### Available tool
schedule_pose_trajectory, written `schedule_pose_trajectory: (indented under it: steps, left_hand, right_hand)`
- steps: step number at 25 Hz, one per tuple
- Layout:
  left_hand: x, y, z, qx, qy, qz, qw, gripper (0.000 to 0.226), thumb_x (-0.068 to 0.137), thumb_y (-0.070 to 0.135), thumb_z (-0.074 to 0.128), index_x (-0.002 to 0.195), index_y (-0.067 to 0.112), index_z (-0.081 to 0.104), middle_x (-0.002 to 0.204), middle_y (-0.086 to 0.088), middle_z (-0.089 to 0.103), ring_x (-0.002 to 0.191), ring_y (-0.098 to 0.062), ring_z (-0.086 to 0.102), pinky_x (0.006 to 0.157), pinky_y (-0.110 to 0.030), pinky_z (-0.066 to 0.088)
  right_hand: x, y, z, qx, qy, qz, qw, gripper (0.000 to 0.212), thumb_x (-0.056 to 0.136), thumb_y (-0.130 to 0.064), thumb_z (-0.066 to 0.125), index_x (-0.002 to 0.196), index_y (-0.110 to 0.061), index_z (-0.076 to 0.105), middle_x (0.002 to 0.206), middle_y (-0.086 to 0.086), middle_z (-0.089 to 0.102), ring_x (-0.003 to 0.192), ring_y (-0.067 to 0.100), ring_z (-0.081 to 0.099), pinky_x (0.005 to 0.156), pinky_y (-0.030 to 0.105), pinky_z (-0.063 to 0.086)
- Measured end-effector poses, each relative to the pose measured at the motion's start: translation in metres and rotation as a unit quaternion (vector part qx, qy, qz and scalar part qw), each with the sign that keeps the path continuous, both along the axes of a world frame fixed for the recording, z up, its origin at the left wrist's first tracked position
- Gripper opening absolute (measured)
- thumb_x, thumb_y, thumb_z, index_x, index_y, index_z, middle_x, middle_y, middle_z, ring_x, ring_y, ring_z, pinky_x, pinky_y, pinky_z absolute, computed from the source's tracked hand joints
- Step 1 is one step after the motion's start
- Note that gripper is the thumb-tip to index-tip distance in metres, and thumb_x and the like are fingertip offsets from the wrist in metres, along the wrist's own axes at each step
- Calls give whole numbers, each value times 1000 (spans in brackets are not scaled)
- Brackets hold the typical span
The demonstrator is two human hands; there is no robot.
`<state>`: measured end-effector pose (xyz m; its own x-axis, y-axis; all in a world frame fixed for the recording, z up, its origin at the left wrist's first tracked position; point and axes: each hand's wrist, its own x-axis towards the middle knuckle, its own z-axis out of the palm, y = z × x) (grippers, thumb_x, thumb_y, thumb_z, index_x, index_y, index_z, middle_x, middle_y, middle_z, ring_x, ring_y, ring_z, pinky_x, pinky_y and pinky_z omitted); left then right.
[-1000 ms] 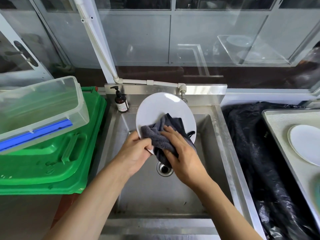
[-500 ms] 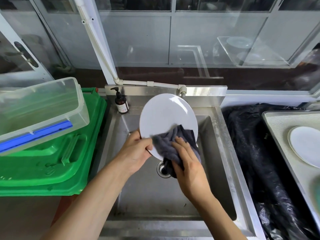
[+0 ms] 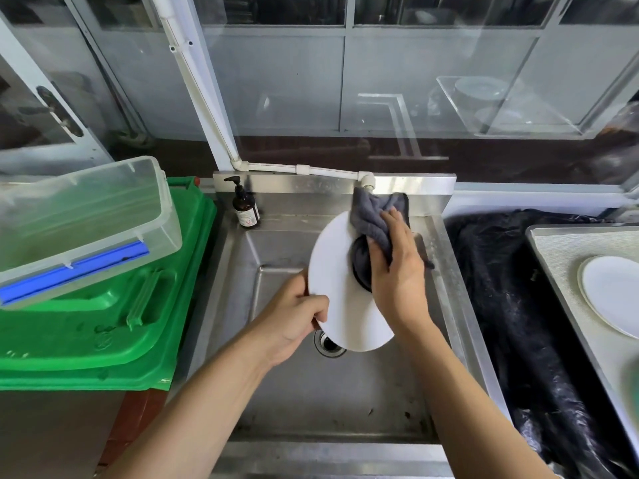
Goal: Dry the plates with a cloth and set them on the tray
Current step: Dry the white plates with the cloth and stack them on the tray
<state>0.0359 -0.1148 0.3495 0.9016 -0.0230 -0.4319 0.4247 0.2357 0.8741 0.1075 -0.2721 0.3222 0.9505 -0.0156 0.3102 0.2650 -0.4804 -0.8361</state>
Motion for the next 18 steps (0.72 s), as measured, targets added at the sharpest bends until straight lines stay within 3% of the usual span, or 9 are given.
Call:
schedule_pose_trajectory:
  steps: [2,6,10,13,15,18]
  left_hand:
    - [1,-3,0,-2,2,11,1000,36,54,-5,47,64,23,68,61,-1,50,64,-13,48,63,-30,41]
    - [4,7,-5,-36,-3,49,998,37,64,-21,39,78,6,59,84,-15,48,84,-28,44,70,-38,40]
    - [7,21,-4,-71,2,80,994,42,74,-28,32,94,-6,61,92,-23,60,91,-36,60,81,-53,55]
    - [16,31,0,-55,22,102,993,43,77,-27,32,110,-14,55,106,-28,61,98,-40,62,87,-59,54]
    - [19,33,4,-41,26,98,994,43,78,-26,31,114,-16,53,109,-28,61,102,-42,60,97,-65,47]
    - [21,28,11,-55,34,99,993,45,77,-26,29,114,-19,52,107,-29,59,101,-40,58,93,-62,49]
  right_hand:
    - [-5,16,9,-16,-35,79,996,46,103,-15,57,149,-10,49,160,6,41,151,15,32,123,24,24]
    - [-27,30,6,-26,-48,205,977,47,98,-13,57,145,-15,54,156,-1,46,149,7,35,122,24,26]
    - [-38,11,-6,-47,-12,236,971,43,100,-15,58,143,-22,54,145,-21,47,143,-8,34,121,21,26]
    - [-47,-6,-19,-64,11,222,973,41,101,-19,58,142,-24,55,142,-33,43,141,-11,35,118,17,28]
    - [-55,-12,-26,-75,0,196,978,40,101,-24,59,141,-24,55,145,-26,48,143,-7,35,119,25,31]
    - [-65,-15,-31,-123,-63,166,976,53,95,-44,68,141,-21,55,150,-8,51,147,4,37,121,31,31]
